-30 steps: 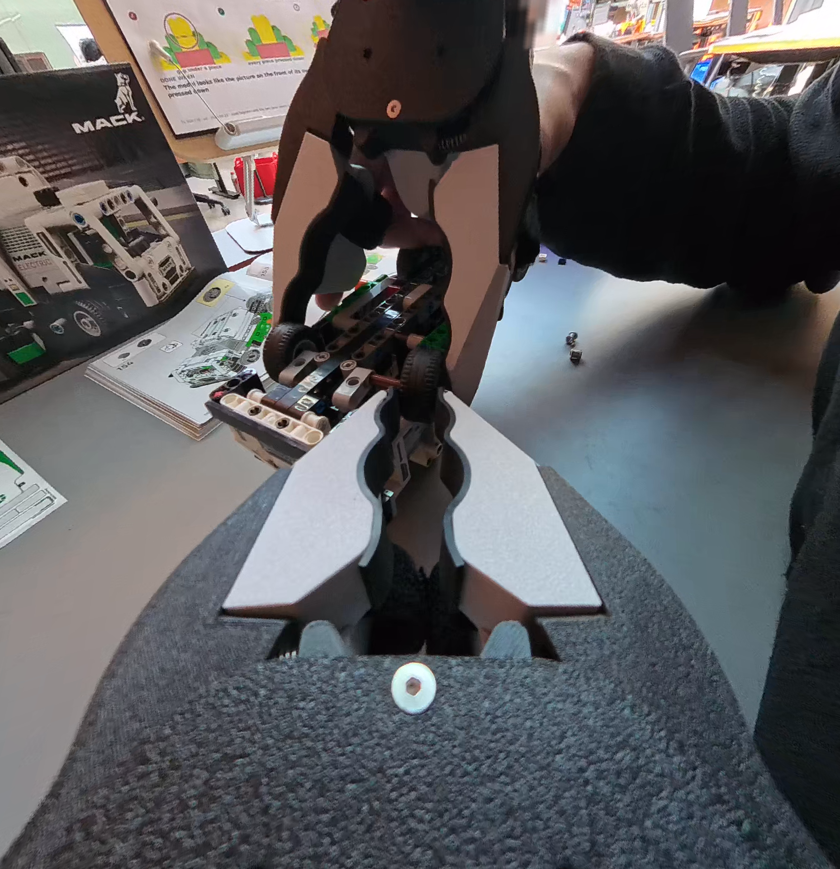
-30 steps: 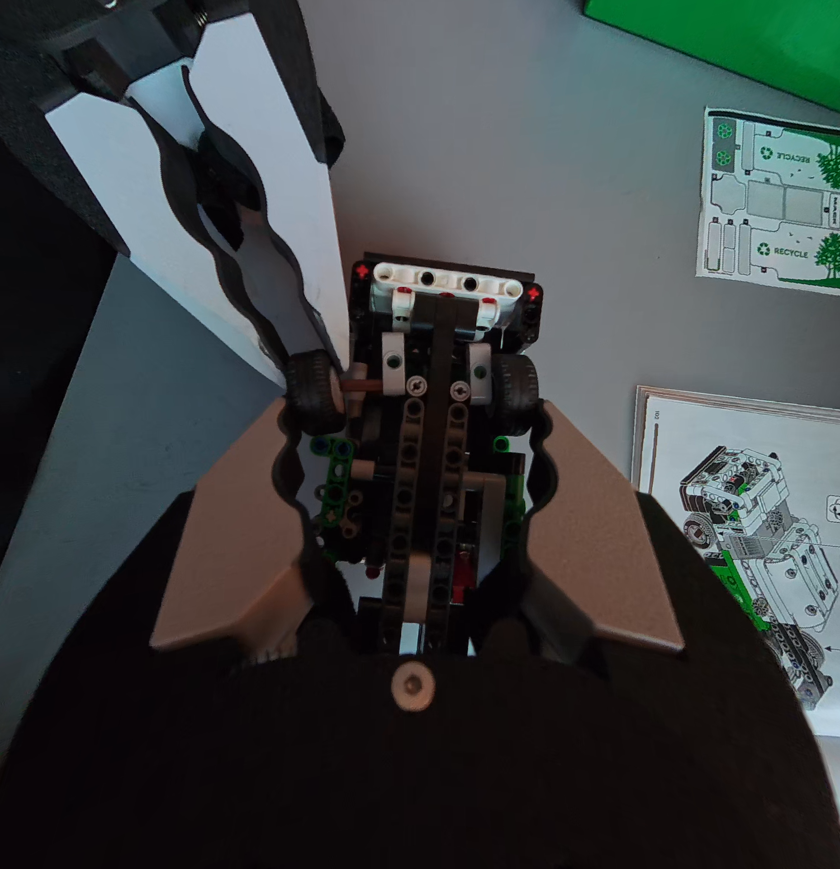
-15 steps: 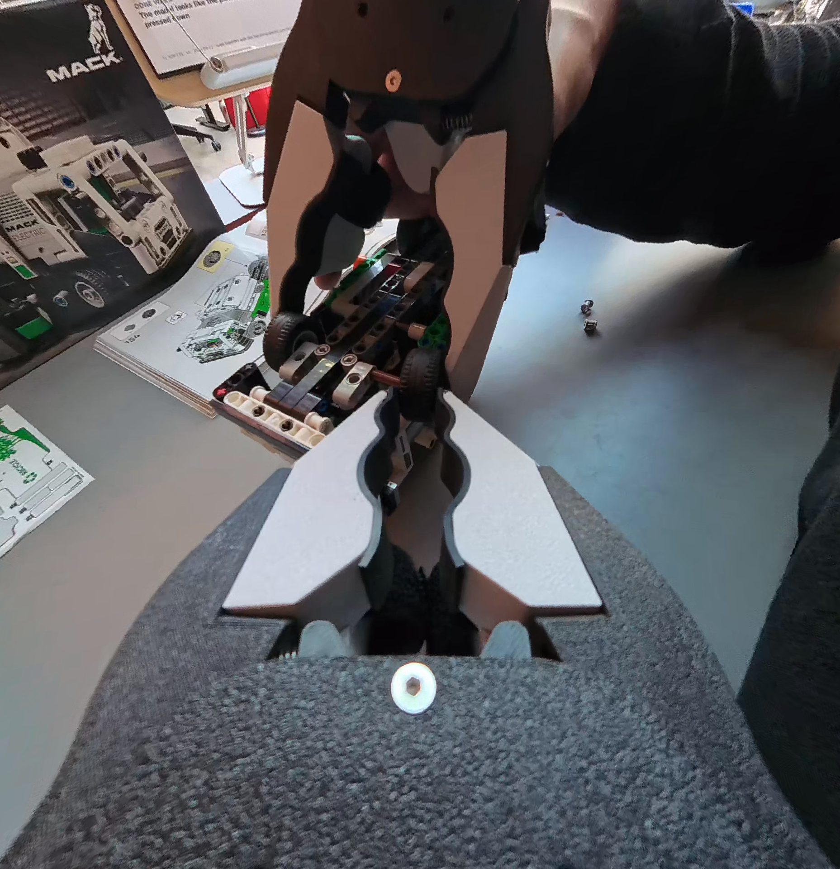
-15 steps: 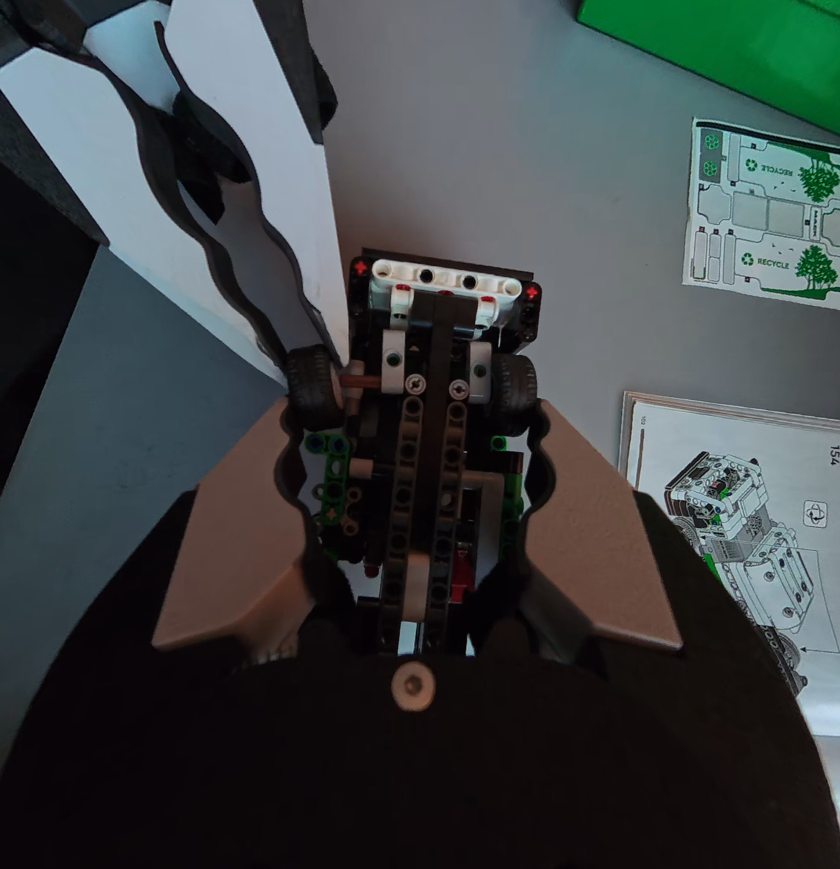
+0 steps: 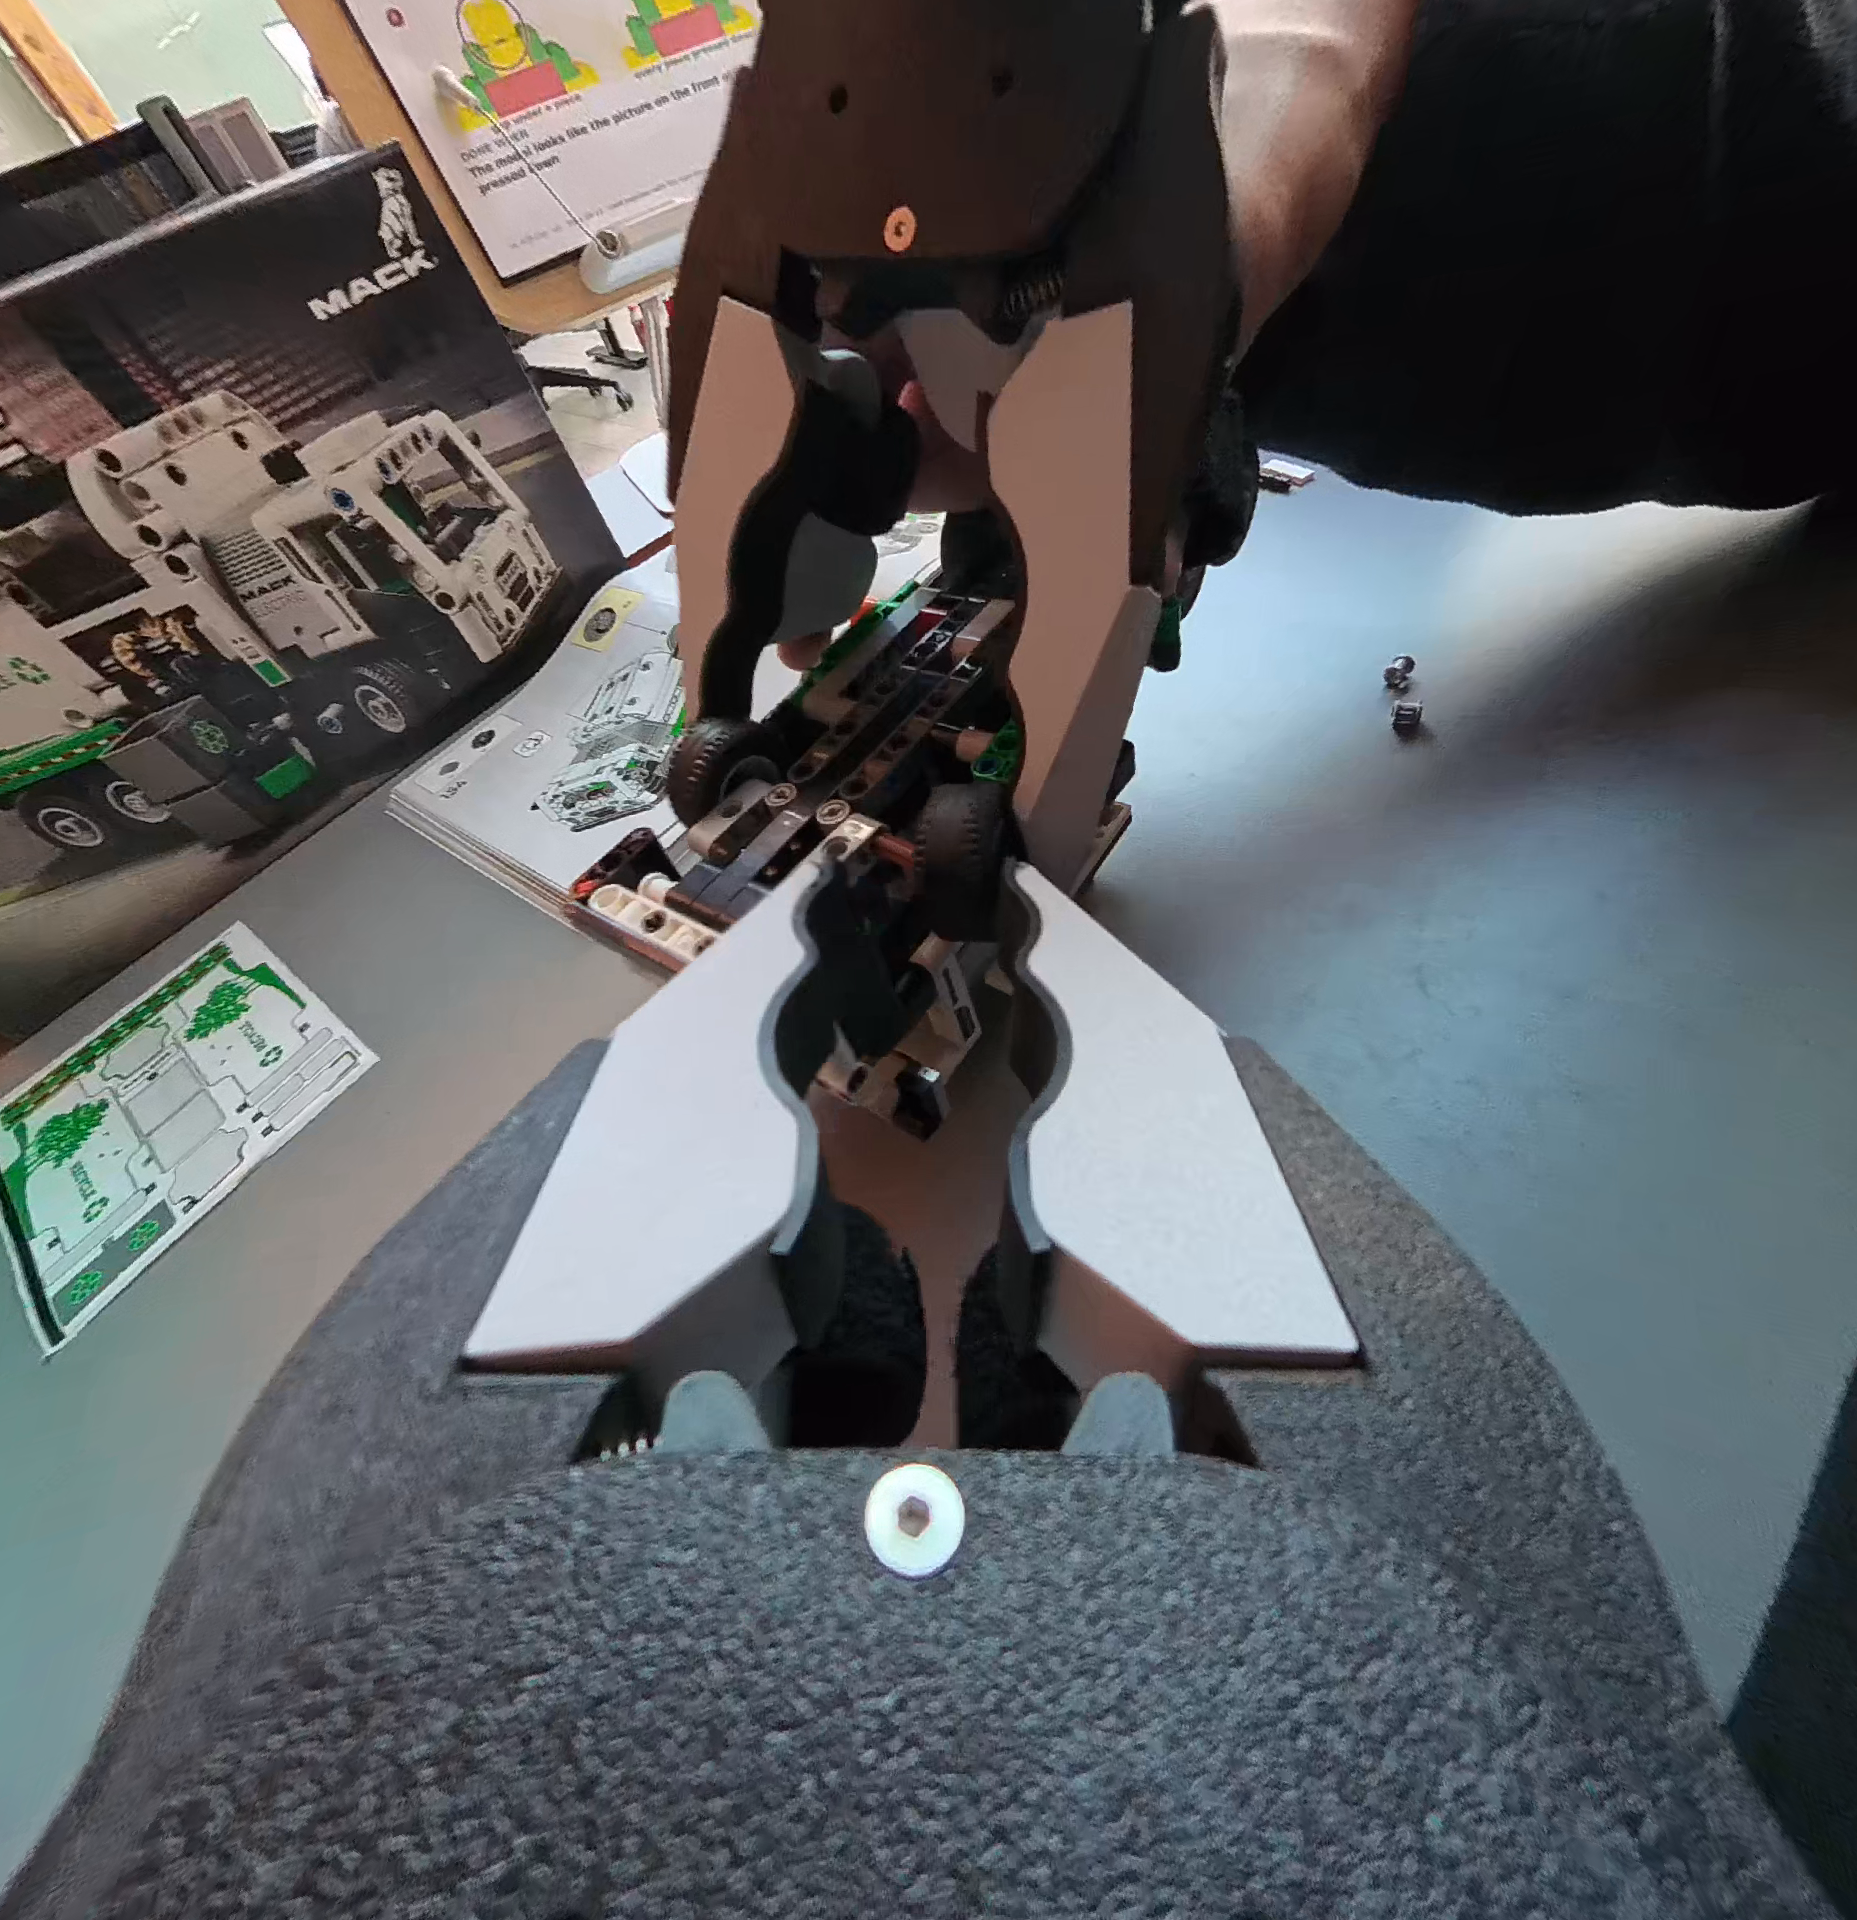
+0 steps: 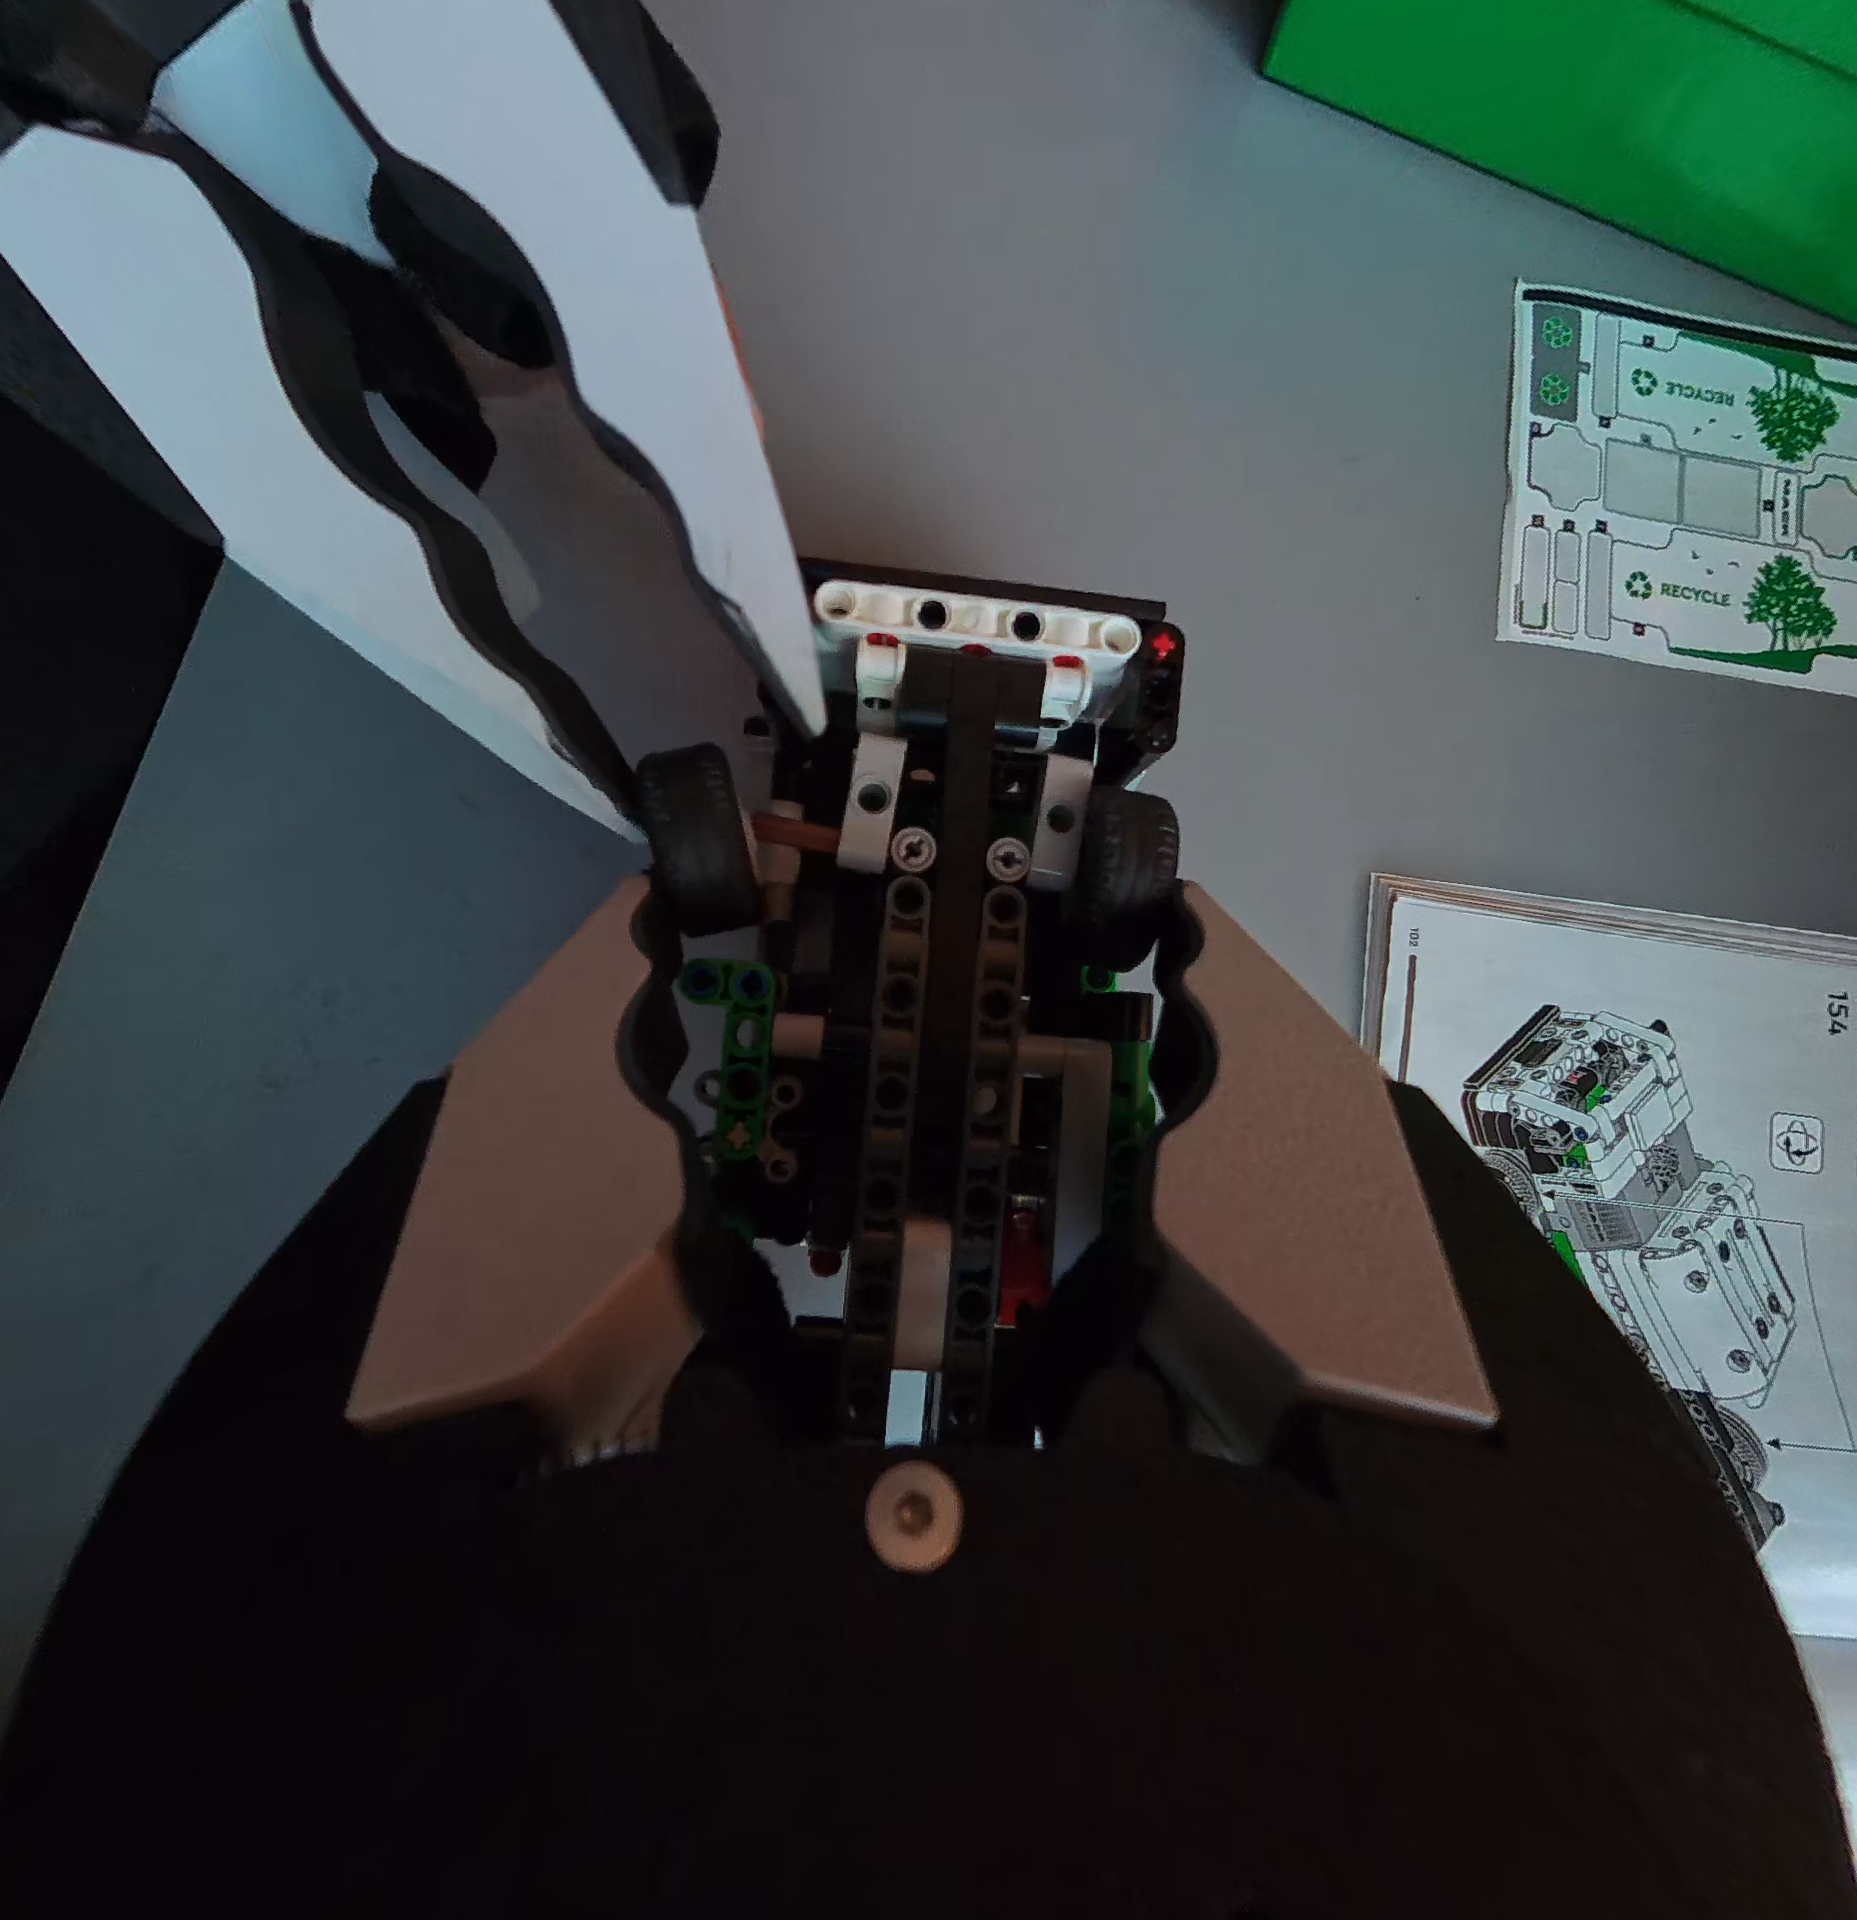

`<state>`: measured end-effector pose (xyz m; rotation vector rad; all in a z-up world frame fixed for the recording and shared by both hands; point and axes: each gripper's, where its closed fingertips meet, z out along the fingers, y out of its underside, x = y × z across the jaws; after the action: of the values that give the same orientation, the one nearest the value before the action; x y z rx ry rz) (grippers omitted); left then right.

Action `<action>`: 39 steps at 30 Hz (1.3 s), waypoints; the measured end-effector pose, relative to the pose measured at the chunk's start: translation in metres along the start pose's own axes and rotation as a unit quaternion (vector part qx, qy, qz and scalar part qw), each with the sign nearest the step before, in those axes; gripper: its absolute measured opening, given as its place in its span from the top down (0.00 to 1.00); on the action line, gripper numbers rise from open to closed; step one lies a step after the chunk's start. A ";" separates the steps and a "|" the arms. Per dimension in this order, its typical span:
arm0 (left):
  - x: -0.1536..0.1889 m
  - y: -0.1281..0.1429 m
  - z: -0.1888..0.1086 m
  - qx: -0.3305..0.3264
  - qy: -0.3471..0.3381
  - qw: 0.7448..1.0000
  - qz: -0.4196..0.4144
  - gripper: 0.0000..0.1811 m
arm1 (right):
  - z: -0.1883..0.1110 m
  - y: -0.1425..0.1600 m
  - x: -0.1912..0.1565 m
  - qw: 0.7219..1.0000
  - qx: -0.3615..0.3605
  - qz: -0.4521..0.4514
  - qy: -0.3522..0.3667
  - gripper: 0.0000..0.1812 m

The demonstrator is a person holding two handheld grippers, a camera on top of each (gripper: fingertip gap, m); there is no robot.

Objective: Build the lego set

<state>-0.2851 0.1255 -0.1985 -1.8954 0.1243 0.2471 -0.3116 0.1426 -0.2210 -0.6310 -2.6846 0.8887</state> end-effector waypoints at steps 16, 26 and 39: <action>-0.018 0.008 0.002 0.003 0.035 0.998 -0.046 0.66 | 0.001 -0.001 -0.001 1.000 -0.001 -0.006 -0.006 0.48; -0.017 0.008 0.002 0.001 0.031 0.999 -0.034 0.69 | 0.004 -0.003 -0.002 1.000 -0.003 -0.010 -0.006 0.46; -0.023 0.021 0.003 -0.016 0.035 0.989 -0.141 0.64 | 0.005 -0.004 -0.003 1.000 -0.003 -0.014 -0.003 0.45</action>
<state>-0.3120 0.1203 -0.2135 -1.9271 -0.1010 -0.0086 -0.3124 0.1354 -0.2227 -0.5930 -2.6949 0.8768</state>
